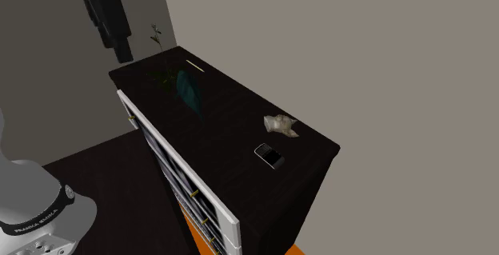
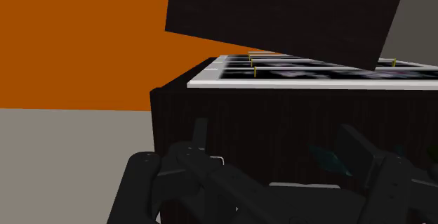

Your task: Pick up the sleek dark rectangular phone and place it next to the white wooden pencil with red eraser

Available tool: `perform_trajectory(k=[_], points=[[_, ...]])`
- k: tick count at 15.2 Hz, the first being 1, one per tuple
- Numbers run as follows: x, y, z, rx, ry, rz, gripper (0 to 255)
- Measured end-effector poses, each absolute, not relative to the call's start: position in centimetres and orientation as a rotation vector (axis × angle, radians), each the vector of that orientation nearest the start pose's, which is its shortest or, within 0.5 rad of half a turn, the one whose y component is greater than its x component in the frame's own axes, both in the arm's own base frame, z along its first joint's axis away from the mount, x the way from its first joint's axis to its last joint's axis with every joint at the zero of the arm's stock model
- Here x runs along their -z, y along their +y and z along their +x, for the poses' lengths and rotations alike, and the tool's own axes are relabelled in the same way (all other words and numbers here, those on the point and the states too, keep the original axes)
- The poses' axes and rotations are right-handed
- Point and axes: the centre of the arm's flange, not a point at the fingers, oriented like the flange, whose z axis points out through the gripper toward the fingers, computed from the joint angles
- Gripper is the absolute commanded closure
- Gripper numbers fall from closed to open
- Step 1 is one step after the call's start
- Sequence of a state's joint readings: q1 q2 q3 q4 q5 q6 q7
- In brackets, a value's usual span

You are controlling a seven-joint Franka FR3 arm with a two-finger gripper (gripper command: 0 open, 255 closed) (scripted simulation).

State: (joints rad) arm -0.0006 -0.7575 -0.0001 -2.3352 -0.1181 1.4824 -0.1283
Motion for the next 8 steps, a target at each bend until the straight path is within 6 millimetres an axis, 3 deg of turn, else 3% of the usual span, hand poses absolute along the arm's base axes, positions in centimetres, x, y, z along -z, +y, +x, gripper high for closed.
perform_trajectory(k=[3,8], points=[[-57.3,-1.2,31.3,-0.164,-0.14,-3.242,0],[-52.2,-0.5,34.5,-0.147,0.099,-3.226,0]])
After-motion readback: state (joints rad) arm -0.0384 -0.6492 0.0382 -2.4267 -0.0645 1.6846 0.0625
